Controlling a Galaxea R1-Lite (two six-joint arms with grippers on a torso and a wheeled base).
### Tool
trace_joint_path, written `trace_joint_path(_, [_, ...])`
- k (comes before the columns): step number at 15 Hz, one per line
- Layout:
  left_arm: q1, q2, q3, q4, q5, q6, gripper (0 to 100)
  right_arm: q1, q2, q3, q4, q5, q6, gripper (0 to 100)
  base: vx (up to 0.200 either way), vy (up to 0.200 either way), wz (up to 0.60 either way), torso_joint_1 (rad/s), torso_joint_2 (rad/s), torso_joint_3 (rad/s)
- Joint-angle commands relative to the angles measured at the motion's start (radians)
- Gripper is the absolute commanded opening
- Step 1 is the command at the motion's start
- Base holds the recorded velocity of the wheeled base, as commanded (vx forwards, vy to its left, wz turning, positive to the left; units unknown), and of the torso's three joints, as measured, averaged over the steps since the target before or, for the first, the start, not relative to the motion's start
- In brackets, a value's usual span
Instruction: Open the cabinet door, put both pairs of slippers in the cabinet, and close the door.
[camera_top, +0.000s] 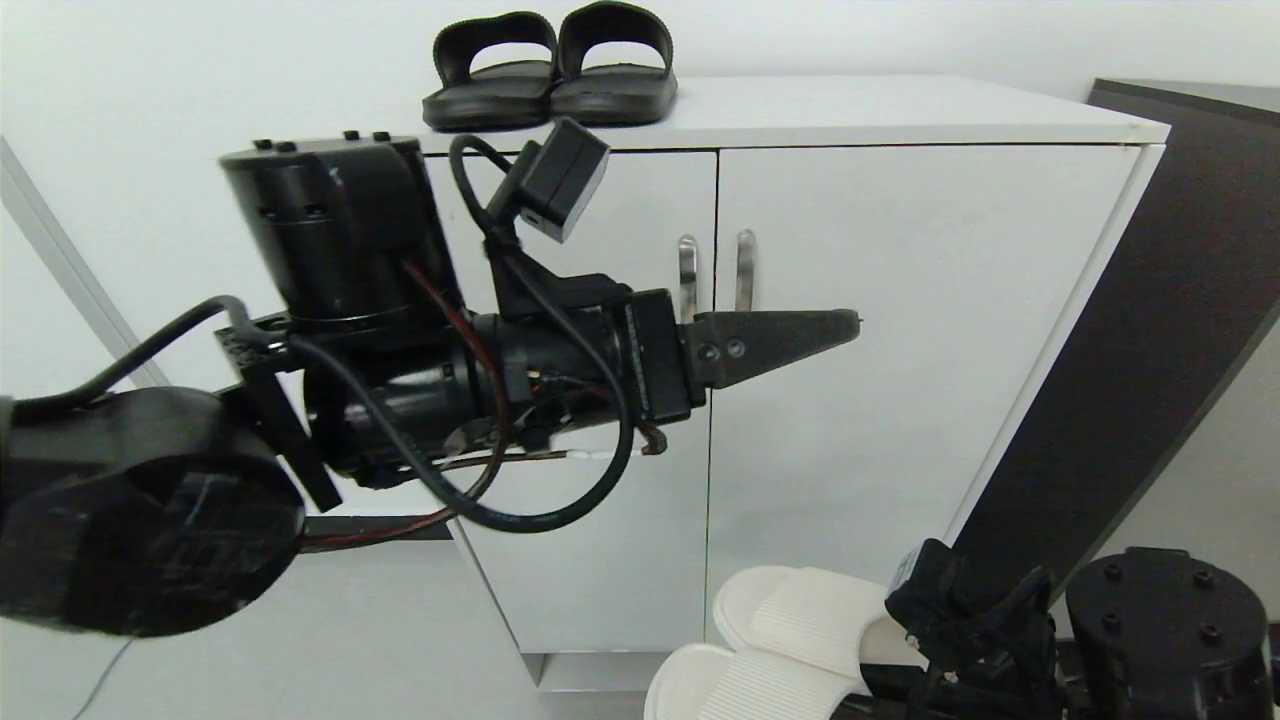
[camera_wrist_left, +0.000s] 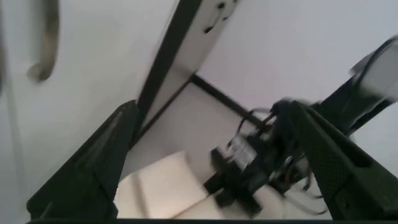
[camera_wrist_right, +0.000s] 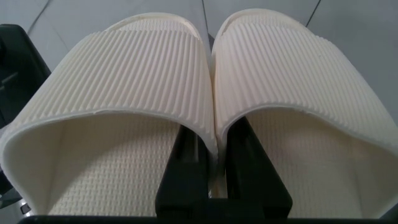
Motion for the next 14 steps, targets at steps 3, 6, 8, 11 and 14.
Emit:
trace_joint_path(3, [-0.012,0.094,-0.082,0.011,0.126,0.04,100,0.001,0.001,0.003,-0.001,0.001,0.0,0,0.0,0.0,0.0,0.0,0.0,0.0])
trace_joint_path(6, [-0.008,0.117,-0.096,0.008,0.239,0.055,100,0.001,0.003,0.003,-0.001,0.003,0.0,0,0.0,0.0,0.0,0.0,0.0,0.0])
trace_joint_path(8, [0.002,0.117,-0.102,0.003,0.266,0.055,100,0.0,0.006,0.005,-0.001,0.003,0.0,0,0.0,0.0,0.0,0.0,0.0,0.0])
trace_joint_path(11, [0.015,0.139,-0.136,0.008,0.319,0.091,100,0.0,0.015,0.005,-0.001,0.003,0.0,0,0.0,0.0,0.0,0.0,0.0,0.0])
trace_joint_path(14, [0.015,0.18,-0.164,0.008,0.321,0.092,100,-0.002,0.017,0.005,-0.002,0.003,0.001,0,0.0,0.0,0.0,0.0,0.0,0.0])
